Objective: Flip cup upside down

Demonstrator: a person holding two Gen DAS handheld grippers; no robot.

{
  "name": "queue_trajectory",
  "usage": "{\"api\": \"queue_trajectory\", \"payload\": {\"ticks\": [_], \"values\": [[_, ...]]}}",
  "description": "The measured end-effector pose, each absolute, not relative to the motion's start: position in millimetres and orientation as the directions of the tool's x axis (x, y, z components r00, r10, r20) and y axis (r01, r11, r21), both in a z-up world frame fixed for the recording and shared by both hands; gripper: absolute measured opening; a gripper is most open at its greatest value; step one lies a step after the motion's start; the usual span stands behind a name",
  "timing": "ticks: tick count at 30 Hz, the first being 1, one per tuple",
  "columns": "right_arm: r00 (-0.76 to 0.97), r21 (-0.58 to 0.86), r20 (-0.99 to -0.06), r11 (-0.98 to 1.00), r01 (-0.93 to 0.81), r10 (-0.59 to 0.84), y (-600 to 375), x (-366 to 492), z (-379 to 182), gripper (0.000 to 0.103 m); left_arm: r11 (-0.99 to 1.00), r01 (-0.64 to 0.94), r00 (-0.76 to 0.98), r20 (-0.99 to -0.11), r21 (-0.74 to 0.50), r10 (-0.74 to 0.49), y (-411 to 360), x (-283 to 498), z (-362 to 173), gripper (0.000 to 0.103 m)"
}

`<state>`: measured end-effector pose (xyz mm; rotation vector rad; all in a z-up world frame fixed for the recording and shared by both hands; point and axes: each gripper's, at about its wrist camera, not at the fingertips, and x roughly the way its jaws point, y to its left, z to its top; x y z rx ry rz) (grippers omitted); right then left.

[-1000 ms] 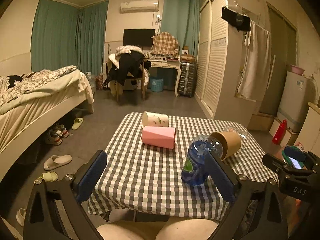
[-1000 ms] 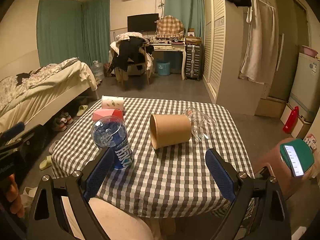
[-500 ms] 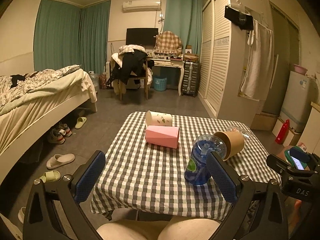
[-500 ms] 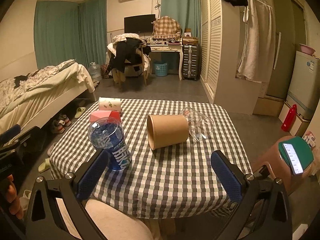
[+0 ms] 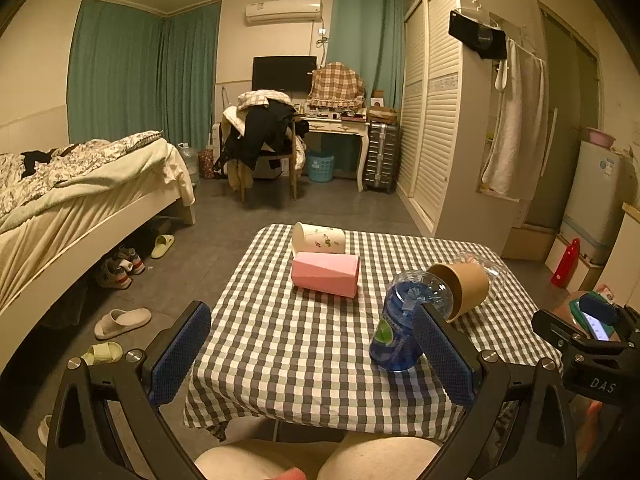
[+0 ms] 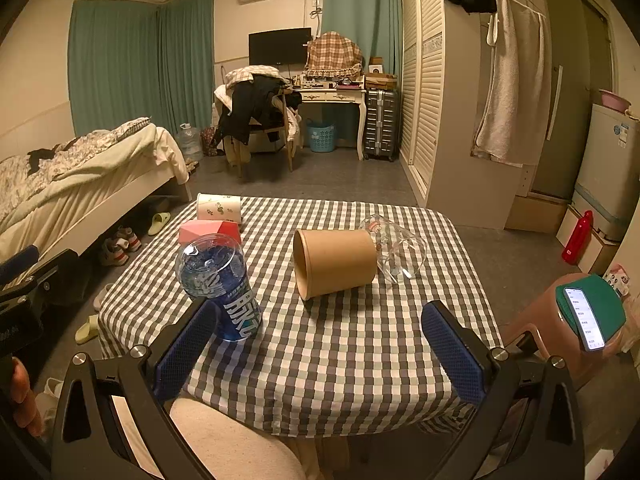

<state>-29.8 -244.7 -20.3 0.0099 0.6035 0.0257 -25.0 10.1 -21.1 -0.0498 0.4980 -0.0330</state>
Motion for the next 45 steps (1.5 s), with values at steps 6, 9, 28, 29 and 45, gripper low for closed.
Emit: {"api": "queue_trajectory", "payload": {"ticks": [6,9,28,29,45], "values": [[0.823,0.015,-0.568,1.000,-0.025,0.029,-244.6,-29.5,-19.8,0.103,0.998,0.010,0.878,-0.478,-0.065,-0.040,12.7,-24.9,-20.5,0.103],[0.823,0.013,-0.568,1.000,-0.026,0.029,-244.9,-29.1,-19.7,0.103,0.998,0.011,0.878,-0.478,-0.061,-0.039,12.8,-24.5,-20.4,0.103],[0.821,0.009,-0.570,1.000,-0.027,0.027,-245.1,-30.1,-19.2,0.103,0.998,0.009,0.878,-0.478,-0.061,-0.037,12.8,-24.3,-20.2,0.103],[0.821,0.009,-0.570,1.000,-0.027,0.028,-244.3,-30.1,-19.2,0.103,0.998,0.010,0.877,-0.478,-0.062,-0.038,12.8,-24.4,-20.3,0.103],[0.821,0.007,-0.571,1.000,-0.028,0.027,-243.9,-30.3,-18.9,0.103,0.998,0.011,0.877,-0.479,-0.062,-0.039,13.2,-24.5,-20.3,0.103]]}}
